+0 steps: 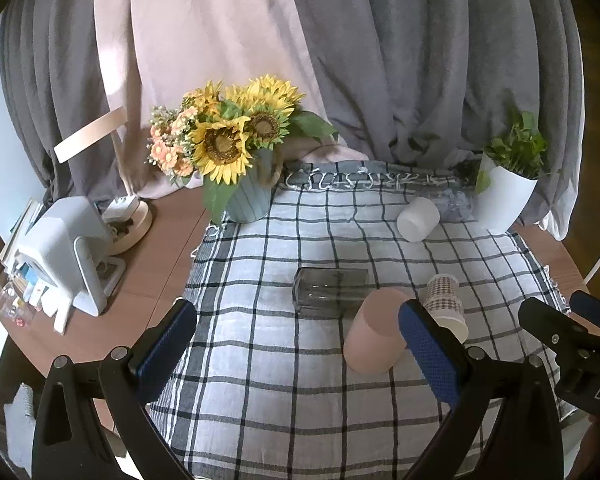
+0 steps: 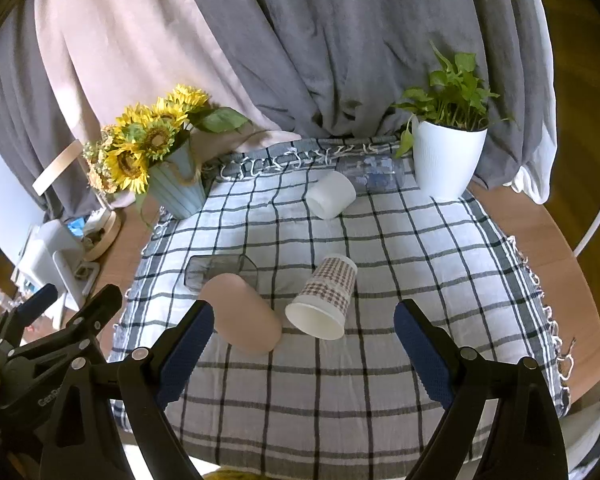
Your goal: Flip cup upside down
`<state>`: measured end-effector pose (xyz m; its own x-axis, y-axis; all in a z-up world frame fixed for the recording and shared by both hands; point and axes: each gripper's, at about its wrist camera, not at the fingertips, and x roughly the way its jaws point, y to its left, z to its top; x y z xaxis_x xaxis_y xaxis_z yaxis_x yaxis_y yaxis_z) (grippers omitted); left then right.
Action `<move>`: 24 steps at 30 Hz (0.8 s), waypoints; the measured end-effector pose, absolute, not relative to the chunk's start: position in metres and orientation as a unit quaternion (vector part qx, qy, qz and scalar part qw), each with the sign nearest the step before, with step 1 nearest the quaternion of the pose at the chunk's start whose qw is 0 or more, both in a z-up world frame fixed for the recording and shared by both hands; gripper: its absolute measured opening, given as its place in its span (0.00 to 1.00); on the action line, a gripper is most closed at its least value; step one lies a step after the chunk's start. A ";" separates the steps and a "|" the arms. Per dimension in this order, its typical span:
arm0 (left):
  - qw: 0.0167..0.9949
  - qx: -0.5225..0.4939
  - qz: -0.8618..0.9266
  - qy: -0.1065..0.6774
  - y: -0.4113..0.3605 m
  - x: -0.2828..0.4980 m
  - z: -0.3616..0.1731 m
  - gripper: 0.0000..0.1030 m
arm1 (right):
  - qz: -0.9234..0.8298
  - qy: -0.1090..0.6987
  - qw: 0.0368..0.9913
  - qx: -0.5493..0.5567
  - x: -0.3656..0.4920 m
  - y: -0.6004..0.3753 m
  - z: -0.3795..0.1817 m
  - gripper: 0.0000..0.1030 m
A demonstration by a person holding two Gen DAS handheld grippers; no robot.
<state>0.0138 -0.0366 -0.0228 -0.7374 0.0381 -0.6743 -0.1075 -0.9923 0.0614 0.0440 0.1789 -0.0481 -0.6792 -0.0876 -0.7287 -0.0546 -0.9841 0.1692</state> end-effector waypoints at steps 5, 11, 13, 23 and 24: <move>0.049 -0.366 0.928 0.048 -0.034 0.012 -0.024 1.00 | -0.911 -0.092 0.006 0.401 0.043 0.181 -0.049 0.89; 0.051 -0.368 0.928 0.045 -0.034 0.011 -0.025 1.00 | -0.911 -0.093 0.005 0.401 0.043 0.181 -0.049 0.89; 0.052 -0.367 0.928 0.042 -0.033 0.011 -0.025 1.00 | -0.911 -0.093 0.005 0.401 0.043 0.181 -0.049 0.89; 0.050 -0.369 0.927 0.038 -0.033 0.009 -0.025 1.00 | -0.910 -0.092 0.007 0.404 0.040 0.180 -0.050 0.89; 0.050 -0.370 0.927 0.037 -0.033 0.009 -0.026 1.00 | -0.910 -0.092 0.007 0.404 0.040 0.179 -0.050 0.89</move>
<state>0.0092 -0.0333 -0.0256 -0.7208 0.0659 -0.6900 -0.1211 -0.9921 0.0317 0.0405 0.1794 -0.0503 -0.6729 -0.0871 -0.7345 -0.0612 -0.9831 0.1726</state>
